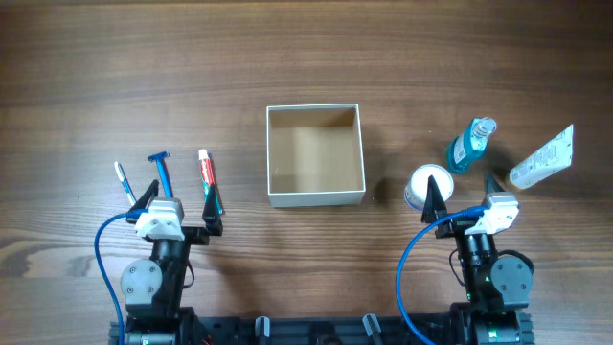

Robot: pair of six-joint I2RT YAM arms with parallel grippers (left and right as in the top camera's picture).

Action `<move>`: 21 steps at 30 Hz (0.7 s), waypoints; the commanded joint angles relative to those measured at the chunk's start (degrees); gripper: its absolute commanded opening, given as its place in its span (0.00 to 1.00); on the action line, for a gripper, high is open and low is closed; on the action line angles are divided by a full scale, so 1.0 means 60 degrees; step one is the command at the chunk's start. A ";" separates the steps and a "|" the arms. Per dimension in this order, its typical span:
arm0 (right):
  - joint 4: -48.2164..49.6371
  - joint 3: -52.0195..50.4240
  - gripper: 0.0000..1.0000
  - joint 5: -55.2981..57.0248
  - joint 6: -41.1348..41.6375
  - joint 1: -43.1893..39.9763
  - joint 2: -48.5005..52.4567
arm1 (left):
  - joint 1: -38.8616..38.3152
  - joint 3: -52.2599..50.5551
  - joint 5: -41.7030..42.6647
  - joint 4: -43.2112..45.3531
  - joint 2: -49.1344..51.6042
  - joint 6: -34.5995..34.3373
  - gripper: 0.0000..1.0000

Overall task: Pack container
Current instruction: 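Move the right gripper to the cotton-swab container and grasp it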

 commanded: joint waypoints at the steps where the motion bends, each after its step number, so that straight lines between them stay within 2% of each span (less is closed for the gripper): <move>1: 0.0022 -0.0011 1.00 -0.0149 0.0113 -0.0025 -0.0025 | -0.0051 -0.0098 -0.0047 0.0022 -0.0102 0.0186 1.00; 17: 0.0022 -0.0011 1.00 -0.0149 0.0109 -0.0025 -0.0025 | -0.0051 -0.0098 -0.0047 0.0022 -0.0102 0.0186 1.00; 18: 0.0022 -0.0011 1.00 -0.0062 -0.0080 -0.0025 -0.0025 | -0.0051 -0.0098 -0.0047 0.0022 -0.0102 0.0186 1.00; 21: 0.0073 -0.0011 1.00 0.0565 -0.3304 -0.0025 -0.0025 | -0.0051 -0.0098 -0.0047 0.0022 -0.0102 0.0186 1.00</move>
